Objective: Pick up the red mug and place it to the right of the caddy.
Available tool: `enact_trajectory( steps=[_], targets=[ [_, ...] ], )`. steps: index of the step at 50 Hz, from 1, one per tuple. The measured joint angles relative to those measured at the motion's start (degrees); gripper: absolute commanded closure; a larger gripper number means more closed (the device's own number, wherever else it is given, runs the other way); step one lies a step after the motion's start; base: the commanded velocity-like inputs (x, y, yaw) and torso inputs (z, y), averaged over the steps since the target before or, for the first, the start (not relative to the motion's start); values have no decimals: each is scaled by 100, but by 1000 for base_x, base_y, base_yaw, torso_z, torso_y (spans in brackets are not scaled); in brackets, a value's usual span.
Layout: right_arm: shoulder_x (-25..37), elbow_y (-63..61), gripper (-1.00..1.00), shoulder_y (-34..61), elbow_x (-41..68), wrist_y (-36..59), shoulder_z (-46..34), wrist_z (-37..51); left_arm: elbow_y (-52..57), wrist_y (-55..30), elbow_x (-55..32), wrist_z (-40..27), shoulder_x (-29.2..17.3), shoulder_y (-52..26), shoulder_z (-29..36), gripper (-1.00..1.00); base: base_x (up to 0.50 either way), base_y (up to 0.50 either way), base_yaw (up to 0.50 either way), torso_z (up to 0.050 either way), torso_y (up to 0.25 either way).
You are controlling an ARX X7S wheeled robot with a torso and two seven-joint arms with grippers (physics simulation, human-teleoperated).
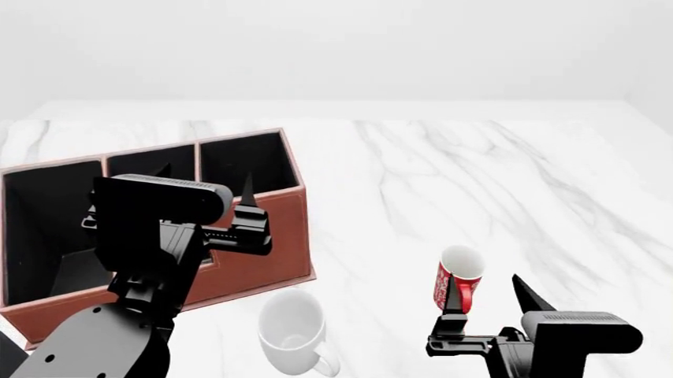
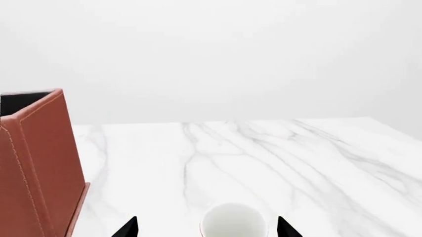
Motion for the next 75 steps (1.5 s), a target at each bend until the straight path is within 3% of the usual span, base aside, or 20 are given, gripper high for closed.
enact_trajectory(
  steps=[18, 42, 75],
  targets=[
    [68, 819, -100, -564, 91, -756, 135, -224, -60, 72, -53, -34, -38, 27, -1, -100, 0, 0, 0, 0, 0],
    [29, 1902, -100, -111, 86, -850, -31, -316, -134, 141, -110, -86, -94, 32, 33, -100, 0, 0, 0, 0, 0],
    [33, 2453, -100, 563, 154, -583, -259, -322, -230, 260, -192, -141, -168, 88, 72, -100, 0, 0, 0, 0, 0]
  ],
)
